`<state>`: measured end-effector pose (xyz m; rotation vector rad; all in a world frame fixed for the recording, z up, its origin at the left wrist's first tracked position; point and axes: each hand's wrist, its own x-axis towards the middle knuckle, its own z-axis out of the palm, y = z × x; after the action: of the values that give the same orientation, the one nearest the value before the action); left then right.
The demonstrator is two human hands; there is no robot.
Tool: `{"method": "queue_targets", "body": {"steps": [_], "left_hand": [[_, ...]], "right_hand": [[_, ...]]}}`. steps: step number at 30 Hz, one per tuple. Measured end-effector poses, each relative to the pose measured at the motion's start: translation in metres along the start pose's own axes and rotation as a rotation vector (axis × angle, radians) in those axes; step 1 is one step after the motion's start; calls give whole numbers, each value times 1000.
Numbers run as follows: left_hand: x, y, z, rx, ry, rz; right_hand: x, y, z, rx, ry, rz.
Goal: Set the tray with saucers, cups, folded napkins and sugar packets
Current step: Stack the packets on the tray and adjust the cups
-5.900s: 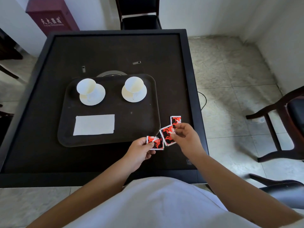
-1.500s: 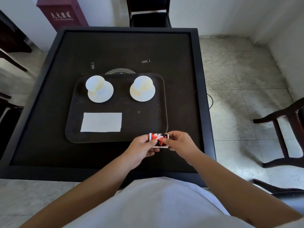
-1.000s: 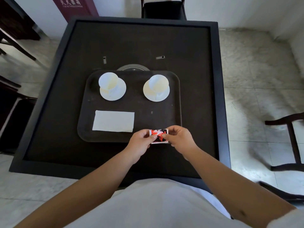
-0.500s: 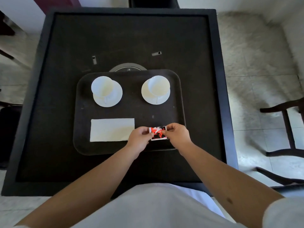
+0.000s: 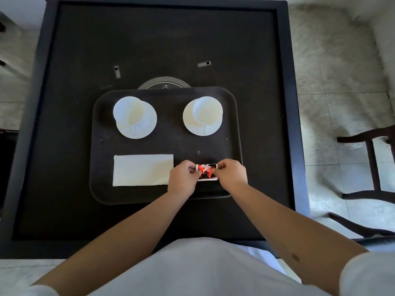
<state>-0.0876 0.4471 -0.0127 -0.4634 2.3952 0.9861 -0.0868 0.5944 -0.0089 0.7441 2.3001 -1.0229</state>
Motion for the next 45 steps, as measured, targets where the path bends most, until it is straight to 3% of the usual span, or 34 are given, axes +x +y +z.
{"method": "queue_targets", "body": {"steps": [12,18,22,28,38,45], "left_hand": [[-5,-2,3,40,13,43],[-18,-9,-6,268,7,141],[-31,-24,-25,499,55,341],[-56,-38,-45,722,46,402],[-107,-23,-53,702,195,495],[-124,-6,-53,716,273,459]], "right_hand": [[4,2,-3,-79,-20,-52],[-6,5,-15,-73,-36,-56],[-26,11,-23,-289,-1,-225],[-59,23,-27,-673,58,-494],[-109,35,-43,-695,197,-593],[-121,32,-62,-687,231,-629]]}}
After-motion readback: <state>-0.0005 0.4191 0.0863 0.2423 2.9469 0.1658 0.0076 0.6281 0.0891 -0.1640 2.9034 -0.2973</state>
